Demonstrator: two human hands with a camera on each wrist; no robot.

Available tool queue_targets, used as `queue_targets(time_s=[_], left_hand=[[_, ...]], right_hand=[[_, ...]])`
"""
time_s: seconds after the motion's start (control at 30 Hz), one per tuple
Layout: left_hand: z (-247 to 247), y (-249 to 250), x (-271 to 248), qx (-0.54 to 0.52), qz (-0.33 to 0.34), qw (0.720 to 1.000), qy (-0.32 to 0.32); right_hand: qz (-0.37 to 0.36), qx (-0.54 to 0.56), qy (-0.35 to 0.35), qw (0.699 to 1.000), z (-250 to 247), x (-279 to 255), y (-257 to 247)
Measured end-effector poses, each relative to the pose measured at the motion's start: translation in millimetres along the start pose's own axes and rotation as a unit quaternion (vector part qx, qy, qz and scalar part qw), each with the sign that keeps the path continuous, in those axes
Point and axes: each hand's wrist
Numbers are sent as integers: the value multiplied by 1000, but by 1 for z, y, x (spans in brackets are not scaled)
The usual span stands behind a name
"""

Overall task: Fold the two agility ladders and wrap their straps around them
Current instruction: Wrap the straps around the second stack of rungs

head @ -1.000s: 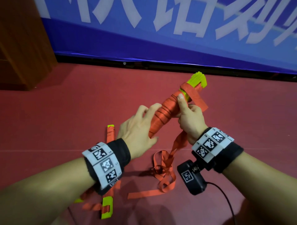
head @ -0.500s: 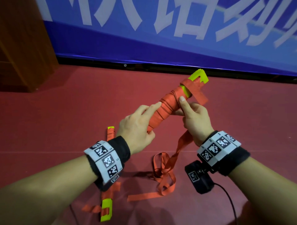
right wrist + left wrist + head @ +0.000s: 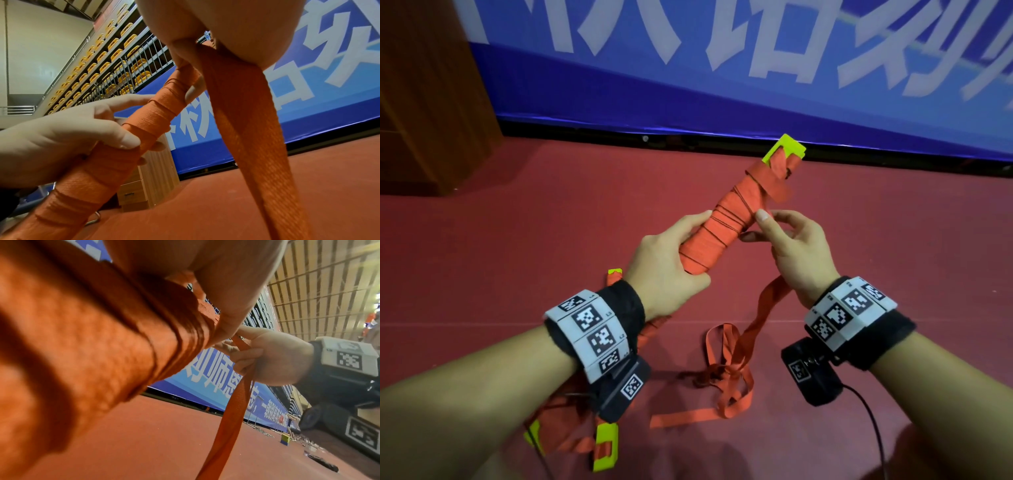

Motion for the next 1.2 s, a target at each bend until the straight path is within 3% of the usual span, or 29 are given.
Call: queue_targets(time_s=[0.2, 0.37, 0.47, 0.77, 0.97, 1.1, 1.2], left_hand=[[-3, -1, 1, -44, -22, 999, -19], [-3, -4, 2, -69, -41, 996, -42], [-3, -5, 4, -90, -44, 993, -64], [-4, -9, 8, -79, -48, 994, -65], [-2, -6, 4, 61, 24, 996, -52], [3, 0, -9, 222, 80, 971, -31], [12, 3, -16, 273, 118, 955, -5]], right_hand=[[6, -2, 0, 1000, 0, 3, 3], [22, -21, -45, 999, 1, 5, 7], [40, 23, -68, 997, 5, 3, 8], [91, 83, -31, 992, 13, -8, 0], [124, 89, -7, 988, 16, -7, 1], [148, 101, 18, 984, 16, -3, 2], [166, 109, 28, 980, 14, -2, 3]])
Point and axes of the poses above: each hand's wrist, its own x-axis towards the middle knuckle, its own z-axis out of the palm, y = z × x, and after that the axes turned 14 degrees about y, right-handed
